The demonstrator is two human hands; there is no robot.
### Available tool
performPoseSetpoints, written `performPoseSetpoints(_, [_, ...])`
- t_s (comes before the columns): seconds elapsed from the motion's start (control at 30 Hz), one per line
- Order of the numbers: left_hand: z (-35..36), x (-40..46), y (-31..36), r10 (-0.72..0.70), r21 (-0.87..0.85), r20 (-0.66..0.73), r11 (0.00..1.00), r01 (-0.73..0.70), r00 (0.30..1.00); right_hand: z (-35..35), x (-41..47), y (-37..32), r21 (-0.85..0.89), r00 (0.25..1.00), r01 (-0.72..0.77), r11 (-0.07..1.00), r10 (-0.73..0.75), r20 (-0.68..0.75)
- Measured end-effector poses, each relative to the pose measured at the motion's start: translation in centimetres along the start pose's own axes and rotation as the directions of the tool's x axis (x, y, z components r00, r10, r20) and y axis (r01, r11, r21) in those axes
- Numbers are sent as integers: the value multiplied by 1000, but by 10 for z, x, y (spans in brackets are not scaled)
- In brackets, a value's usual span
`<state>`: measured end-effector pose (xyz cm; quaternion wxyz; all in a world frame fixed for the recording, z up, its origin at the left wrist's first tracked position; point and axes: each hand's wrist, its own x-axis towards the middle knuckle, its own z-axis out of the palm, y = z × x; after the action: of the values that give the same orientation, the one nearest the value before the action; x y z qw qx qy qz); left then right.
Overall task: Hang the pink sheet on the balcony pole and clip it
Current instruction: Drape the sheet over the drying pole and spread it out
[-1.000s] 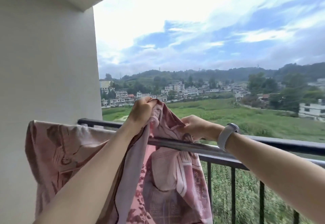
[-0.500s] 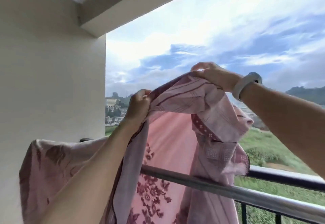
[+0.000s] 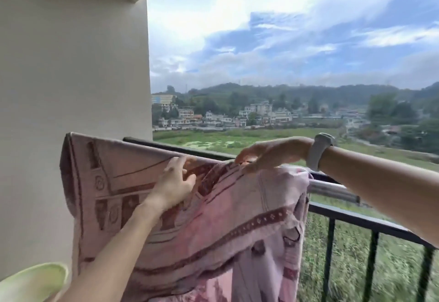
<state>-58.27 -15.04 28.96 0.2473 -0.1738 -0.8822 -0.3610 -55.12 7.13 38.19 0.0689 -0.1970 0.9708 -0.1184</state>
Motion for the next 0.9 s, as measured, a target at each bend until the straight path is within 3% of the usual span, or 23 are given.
performPoseSetpoints(0.13, [55, -51, 40, 279, -128, 98, 956, -266, 955, 16, -26, 13, -20, 997, 40, 999, -42, -71])
performPoseSetpoints(0.27, [104, -74, 78, 351, 17, 47, 936, -352, 935, 15, -49, 26, 78, 985, 30, 997, -17, -170])
performPoseSetpoints(0.33, [118, -82, 95, 330, 9, -41, 944, -330, 943, 16, -62, 32, 116, 979, 20, 993, 5, -205])
performPoseSetpoints(0.43, [106, -78, 102, 222, -182, -293, 942, -282, 930, 25, -87, 43, 61, 953, 39, 997, -19, -302])
performPoseSetpoints(0.53, [66, -61, 97, 87, -388, -138, 912, -134, 987, 47, -107, 53, -53, 857, 65, 997, -83, -509])
performPoseSetpoints(0.63, [28, -54, 114, 130, -431, -25, 893, -128, 991, 73, -110, 50, -357, 779, -47, 933, -190, -598])
performPoseSetpoints(0.67, [19, -55, 122, 137, -439, -22, 889, -133, 990, 78, -107, 46, -386, 762, -93, 918, -184, -620])
performPoseSetpoints(0.73, [3, -59, 134, 136, -495, -35, 858, -135, 990, 83, -99, 37, -295, 692, -136, 946, -122, -711])
performPoseSetpoints(0.83, [-17, -70, 139, 118, -678, -32, 727, -108, 993, 81, -91, 28, -115, 502, -93, 989, -54, -863])
performPoseSetpoints(0.9, [-25, -78, 131, 58, -753, -15, 656, -49, 998, 74, -98, 28, -140, 448, -136, 981, -66, -891])
